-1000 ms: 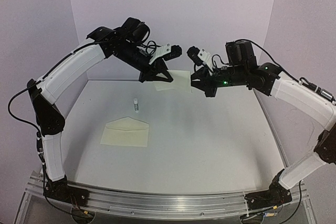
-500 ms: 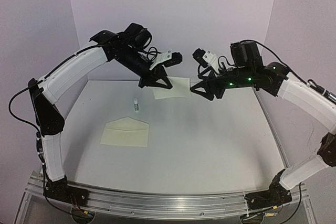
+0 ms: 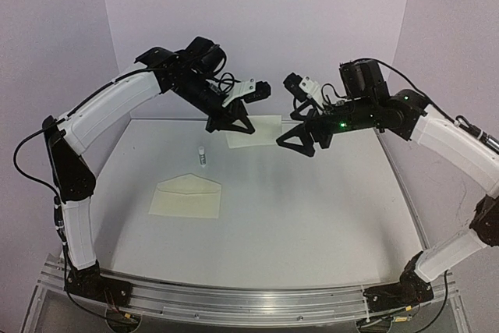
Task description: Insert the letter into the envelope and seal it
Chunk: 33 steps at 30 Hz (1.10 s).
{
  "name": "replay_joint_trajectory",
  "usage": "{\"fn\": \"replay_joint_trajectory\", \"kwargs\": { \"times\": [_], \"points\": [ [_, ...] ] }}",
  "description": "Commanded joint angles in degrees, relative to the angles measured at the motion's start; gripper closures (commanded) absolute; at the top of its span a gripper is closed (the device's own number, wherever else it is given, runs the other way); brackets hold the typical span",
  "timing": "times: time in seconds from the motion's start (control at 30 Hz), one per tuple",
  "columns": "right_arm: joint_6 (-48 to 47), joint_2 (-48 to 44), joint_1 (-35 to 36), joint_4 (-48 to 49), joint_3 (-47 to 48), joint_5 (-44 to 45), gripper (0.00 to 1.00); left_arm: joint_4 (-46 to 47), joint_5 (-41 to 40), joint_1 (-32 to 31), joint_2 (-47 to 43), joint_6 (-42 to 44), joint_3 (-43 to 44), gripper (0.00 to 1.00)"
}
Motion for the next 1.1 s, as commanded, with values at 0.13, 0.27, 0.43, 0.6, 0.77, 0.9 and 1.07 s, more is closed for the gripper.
{"fn": "replay_joint_trajectory", "kwargs": {
  "times": [0.13, 0.27, 0.43, 0.6, 0.77, 0.9, 1.07],
  "points": [
    [6.4, 7.8, 0.1, 12.3, 3.4, -12.3, 0.22, 1.2, 3.2, -0.3, -4.5, 0.5, -1.6, 1.00],
    [7.6, 9.5, 0.1, 13.3, 4.1, -14.0, 0.72, 0.9, 4.1, -0.3, -4.9, 0.1, -2.0, 1.00],
    [10.8, 8.4, -0.1, 15.3, 3.0, -12.9, 1.00, 1.1, 4.7, 0.4, -5.0, -2.7, -1.6, 0.93],
    [19.0, 4.4, -3.4, 25.0, -3.7, -15.7, 1.00, 6.3, 15.0, 9.6, -7.1, -11.6, -2.2, 0.29],
    [22.8, 1.2, -4.4, 32.8, -6.8, -18.6, 1.00, 15.4, 21.4, 12.1, -14.0, -15.4, -12.1, 0.22],
    [24.3, 0.3, -4.4, 37.1, -8.1, -22.2, 1.00, 19.0, 23.3, 12.3, -14.2, -21.8, -14.2, 0.19],
    [24.3, -1.3, -4.4, 37.8, -8.8, -23.2, 1.00, 22.7, 28.7, 12.2, -13.2, -28.6, -13.3, 0.17]
  ]
}}
